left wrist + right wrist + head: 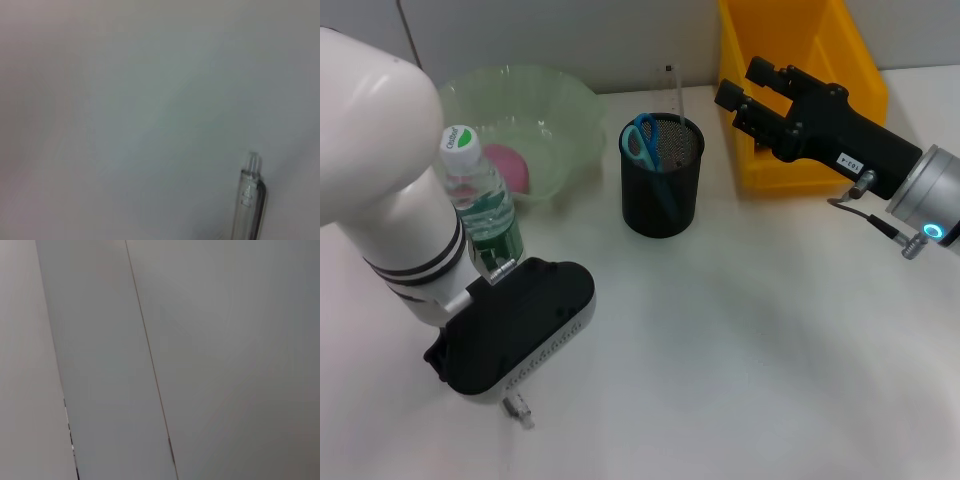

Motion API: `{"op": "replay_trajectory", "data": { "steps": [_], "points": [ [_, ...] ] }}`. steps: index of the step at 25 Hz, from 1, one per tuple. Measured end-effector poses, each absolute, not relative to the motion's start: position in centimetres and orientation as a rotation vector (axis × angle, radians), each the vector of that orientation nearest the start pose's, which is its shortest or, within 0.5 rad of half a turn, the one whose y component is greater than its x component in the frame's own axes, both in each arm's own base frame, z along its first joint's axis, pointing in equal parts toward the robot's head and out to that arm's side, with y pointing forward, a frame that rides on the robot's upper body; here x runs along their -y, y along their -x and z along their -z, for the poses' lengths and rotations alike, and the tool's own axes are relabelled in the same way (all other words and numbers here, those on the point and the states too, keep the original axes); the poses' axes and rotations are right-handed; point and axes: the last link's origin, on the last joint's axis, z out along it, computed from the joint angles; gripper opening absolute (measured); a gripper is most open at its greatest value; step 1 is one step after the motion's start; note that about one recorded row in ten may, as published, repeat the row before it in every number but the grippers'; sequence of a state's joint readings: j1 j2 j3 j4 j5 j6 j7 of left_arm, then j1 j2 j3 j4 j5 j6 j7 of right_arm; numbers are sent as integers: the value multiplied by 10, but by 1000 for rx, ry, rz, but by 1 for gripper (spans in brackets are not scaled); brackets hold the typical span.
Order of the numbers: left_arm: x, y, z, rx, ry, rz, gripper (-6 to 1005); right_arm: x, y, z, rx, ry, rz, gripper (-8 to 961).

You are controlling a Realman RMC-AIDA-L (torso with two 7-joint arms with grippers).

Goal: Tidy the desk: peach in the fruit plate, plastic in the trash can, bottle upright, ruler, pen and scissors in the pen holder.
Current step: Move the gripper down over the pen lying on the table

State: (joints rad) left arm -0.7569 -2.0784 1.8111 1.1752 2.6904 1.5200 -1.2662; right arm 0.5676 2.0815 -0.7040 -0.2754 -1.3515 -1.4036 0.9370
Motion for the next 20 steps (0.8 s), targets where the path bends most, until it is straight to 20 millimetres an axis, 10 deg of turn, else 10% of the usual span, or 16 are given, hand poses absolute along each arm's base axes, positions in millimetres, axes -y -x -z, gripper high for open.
{"op": "replay_trajectory", "data": {
  "steps": [20],
  "points": [
    [-336, 166, 62, -1519, 2778, -1213, 262, -356, -252, 7, -539, 2160, -1145, 605]
  ]
}}
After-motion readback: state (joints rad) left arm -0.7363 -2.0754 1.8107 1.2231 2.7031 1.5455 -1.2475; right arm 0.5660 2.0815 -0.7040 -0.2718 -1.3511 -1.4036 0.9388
